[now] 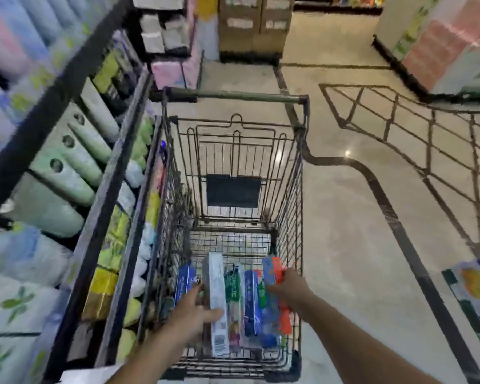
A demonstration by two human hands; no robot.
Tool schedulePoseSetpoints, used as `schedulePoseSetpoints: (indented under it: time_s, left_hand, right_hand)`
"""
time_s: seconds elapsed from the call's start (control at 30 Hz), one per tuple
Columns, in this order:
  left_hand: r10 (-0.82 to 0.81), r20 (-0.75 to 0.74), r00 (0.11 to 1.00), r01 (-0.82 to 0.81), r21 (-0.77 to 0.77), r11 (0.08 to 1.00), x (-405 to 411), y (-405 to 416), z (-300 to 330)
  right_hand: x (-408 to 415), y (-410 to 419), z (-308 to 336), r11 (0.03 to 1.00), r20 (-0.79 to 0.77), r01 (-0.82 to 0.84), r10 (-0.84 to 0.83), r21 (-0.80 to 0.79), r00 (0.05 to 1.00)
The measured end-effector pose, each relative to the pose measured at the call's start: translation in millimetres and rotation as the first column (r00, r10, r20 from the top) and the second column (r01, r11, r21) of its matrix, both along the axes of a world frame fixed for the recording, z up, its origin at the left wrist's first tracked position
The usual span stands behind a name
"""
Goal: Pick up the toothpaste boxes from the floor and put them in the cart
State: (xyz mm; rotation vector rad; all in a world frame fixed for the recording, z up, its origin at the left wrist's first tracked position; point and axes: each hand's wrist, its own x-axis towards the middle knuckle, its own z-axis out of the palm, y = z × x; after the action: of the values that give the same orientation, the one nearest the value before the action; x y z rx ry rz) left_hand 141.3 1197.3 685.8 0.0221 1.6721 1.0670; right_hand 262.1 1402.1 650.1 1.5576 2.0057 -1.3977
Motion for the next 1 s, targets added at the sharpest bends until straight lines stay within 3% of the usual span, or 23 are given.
schedulePoseSetpoints:
  time_s: [0.2,0.43,0.57,0.63,0.77,1.0]
  left_hand:
    - [0.083,0.010,0.997,-0.082,-0.085,0.993,2,4,-67]
    - [0.092,0.010,0.996,-0.089,-0.168,0.982,16,-9,-110]
    - [-0.001,-0.090,0.996,-0.018,-0.210,0.977,17,-4,-120]
    - [-0.131,-0.162,0.978,0.086,-0.262,0.961,14,2,-127]
    - [-0.376,-0.308,0.874,0.236,-0.408,0.882,6,17,-157]
    - [-0.520,-0.361,0.774,0.218,-0.620,0.754,3,34,-189]
  right_hand:
    - [-33,1,-85,0.981,0.184,-0.193,0.189,0.005,0.965]
    - [-38,-23,-147,0.975,0.200,-0.221,0.219,-0.012,0.955]
    - [-41,-27,-154,0.977,0.172,-0.211,0.209,-0.003,0.963]
    - [-37,-26,-156,0.980,0.155,-0.196,0.197,-0.027,0.968]
    - [-29,-20,-153,0.976,0.129,-0.219,0.217,-0.002,0.968]
    - [-14,-1,-148,0.975,0.138,-0.209,0.198,0.074,0.971]
